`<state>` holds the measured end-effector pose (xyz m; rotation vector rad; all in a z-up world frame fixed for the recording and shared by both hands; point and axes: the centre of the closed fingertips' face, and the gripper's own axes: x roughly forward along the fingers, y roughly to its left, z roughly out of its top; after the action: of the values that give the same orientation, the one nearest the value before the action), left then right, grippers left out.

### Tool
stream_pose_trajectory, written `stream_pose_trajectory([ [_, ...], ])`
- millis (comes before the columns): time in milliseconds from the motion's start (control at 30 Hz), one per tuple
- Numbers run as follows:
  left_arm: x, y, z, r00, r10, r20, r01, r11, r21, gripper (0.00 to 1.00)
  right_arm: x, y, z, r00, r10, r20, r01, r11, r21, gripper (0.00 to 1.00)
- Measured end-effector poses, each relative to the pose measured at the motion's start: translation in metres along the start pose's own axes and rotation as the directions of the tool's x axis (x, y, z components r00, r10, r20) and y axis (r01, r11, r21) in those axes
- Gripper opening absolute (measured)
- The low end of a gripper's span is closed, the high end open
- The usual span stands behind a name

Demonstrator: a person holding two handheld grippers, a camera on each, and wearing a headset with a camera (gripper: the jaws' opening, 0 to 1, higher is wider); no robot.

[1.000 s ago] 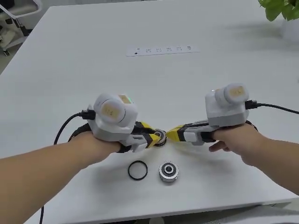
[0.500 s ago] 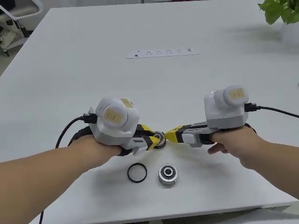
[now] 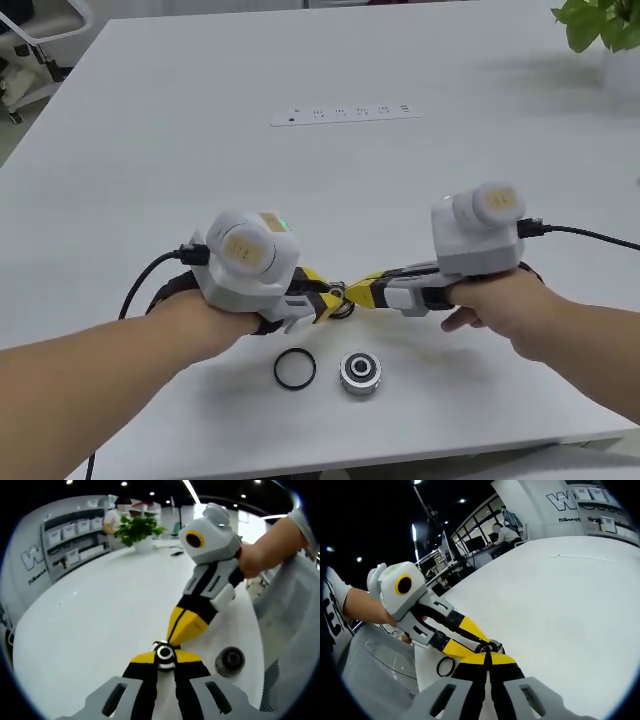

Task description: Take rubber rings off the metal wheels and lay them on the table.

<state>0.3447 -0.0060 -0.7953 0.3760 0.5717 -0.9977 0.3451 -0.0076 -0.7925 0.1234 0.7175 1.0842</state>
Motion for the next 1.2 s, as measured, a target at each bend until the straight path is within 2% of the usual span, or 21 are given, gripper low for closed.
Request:
stream_pose_trajectory([
  [133,0.000,-0.001,0.000,1.0000,0.001,0.003,-0.001,1.000,0.001,0.12,0.002,0.005,0.002,0.9997,0.023,0.008,-0.023,1.000,0.000,0.00],
  [167,0.000,-0.001,0.000,1.0000,0.001,0.003,-0.001,1.000,0.001,0.12,0.003,0.015,0.008,0.9961,0.078,0.041,-0.078,0.997,0.000,0.00],
  [200,0.000,-0.001,0.000,1.0000,0.002,0.004,-0.002,1.000,0.000,0.12,0.002,0.018,0.010,0.9952,0.086,0.047,-0.088,0.996,0.030,0.00],
  [267,0.000,-0.001,-0.001,1.0000,0.004,0.007,-0.004,1.000,-0.002,0.12,0.003,0.016,0.009,0.9977,0.061,0.029,-0.061,0.998,-0.018,0.00],
  [367,0.000,-0.001,0.000,0.9999,0.004,0.011,-0.004,1.000,-0.005,0.12,0.004,0.012,0.007,0.9976,0.060,0.033,-0.060,0.998,0.006,0.00],
  [667,0.000,-0.002,0.000,0.9998,0.009,0.016,-0.009,1.000,0.016,0.13,0.000,0.001,-0.001,0.9999,0.012,0.010,-0.012,1.000,0.001,0.00],
  [1000,-0.001,-0.002,0.001,0.9999,-0.001,0.016,0.001,1.000,0.012,0.14,0.000,0.002,-0.001,1.0000,0.008,0.006,-0.008,1.000,0.007,0.00],
  [1200,-0.006,-0.007,0.002,0.9994,-0.029,0.021,0.029,0.999,0.024,0.23,-0.001,0.003,0.002,0.9997,0.018,0.016,-0.018,1.000,0.016,0.00],
])
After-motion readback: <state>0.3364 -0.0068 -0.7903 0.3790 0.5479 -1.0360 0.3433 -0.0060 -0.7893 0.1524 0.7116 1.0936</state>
